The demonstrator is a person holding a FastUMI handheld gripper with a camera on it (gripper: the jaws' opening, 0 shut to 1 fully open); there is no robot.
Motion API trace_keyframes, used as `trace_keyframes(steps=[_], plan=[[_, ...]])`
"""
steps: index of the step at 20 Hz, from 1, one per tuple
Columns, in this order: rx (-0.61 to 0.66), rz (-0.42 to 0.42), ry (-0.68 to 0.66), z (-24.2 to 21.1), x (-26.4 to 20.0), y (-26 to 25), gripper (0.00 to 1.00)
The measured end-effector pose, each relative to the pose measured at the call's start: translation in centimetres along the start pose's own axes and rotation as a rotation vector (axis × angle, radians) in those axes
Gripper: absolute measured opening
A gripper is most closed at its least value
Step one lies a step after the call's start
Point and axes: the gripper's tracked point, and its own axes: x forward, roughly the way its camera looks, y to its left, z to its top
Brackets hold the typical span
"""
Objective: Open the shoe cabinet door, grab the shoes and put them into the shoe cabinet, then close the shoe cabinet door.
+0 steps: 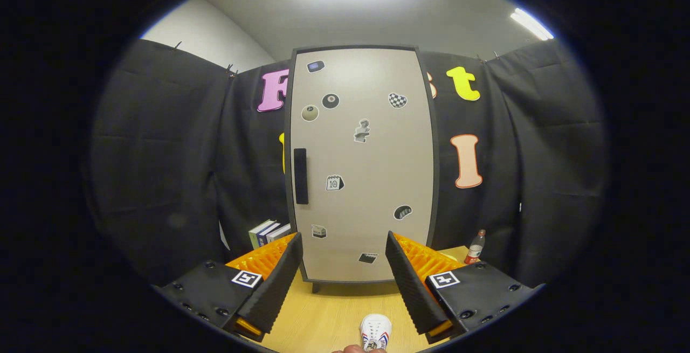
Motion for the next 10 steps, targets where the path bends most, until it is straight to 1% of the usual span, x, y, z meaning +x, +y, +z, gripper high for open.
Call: trace_keyframes(steps=[5,10], plan=[[-0.006,-0.014,-0.024,2.2,1.2,-0.2,0.96],[-0.011,-0.003,-0.029,4.7,4.7,1.7,0.96]])
